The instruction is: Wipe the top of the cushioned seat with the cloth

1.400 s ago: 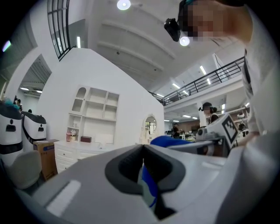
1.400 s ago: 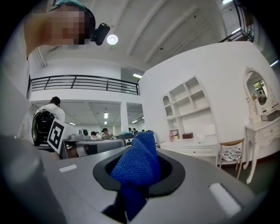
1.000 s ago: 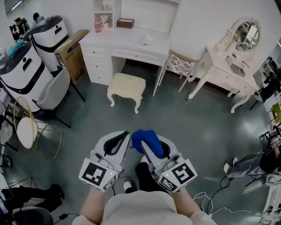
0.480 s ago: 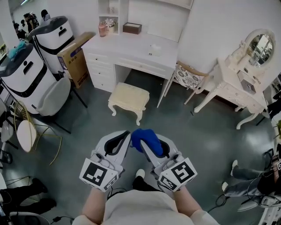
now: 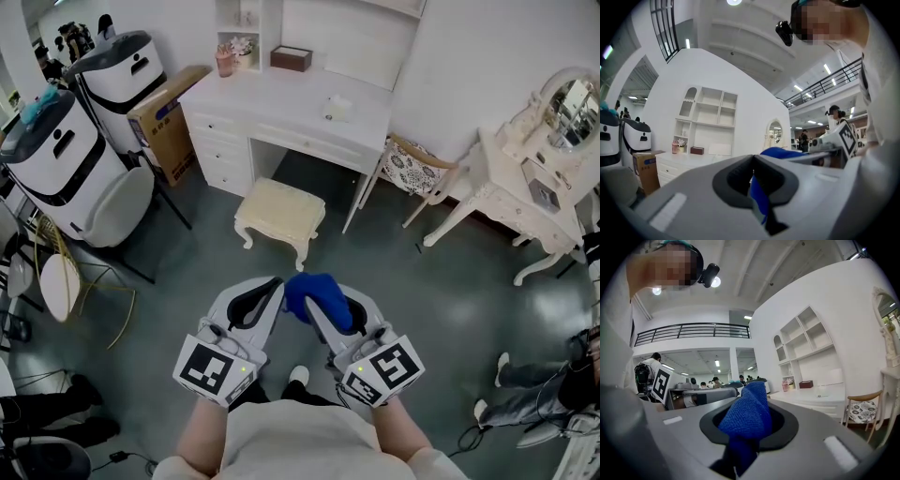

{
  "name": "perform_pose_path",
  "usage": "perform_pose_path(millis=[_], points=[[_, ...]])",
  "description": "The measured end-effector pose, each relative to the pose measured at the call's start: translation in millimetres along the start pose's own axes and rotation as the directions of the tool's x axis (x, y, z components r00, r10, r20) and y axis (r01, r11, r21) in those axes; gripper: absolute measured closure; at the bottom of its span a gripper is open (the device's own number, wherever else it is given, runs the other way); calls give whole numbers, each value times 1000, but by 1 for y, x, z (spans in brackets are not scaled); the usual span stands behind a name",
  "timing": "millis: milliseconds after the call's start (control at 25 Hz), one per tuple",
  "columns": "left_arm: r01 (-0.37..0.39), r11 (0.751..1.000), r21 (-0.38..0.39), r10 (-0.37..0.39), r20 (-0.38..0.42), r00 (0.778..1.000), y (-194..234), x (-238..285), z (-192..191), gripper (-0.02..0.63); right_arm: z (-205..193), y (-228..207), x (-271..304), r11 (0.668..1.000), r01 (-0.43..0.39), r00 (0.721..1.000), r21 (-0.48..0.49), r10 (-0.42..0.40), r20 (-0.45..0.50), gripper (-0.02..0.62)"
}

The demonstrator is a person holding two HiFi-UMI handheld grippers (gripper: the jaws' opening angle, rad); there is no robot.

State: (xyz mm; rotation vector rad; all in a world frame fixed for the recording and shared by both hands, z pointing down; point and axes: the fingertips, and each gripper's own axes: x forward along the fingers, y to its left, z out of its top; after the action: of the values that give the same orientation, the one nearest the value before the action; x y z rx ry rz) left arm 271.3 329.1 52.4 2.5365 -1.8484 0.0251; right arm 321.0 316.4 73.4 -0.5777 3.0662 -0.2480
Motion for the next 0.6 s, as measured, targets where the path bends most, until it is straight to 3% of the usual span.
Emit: perform_pose_path(millis=[320, 600], points=[[22, 1000, -12, -22, 16, 1000, 32, 14, -1, 607, 1, -16, 25, 999, 47, 999, -8, -47, 2, 496], [82, 996, -20, -81, 27, 996, 89, 27, 10, 607, 13, -22, 78, 993, 122, 993, -5, -122, 5, 497]])
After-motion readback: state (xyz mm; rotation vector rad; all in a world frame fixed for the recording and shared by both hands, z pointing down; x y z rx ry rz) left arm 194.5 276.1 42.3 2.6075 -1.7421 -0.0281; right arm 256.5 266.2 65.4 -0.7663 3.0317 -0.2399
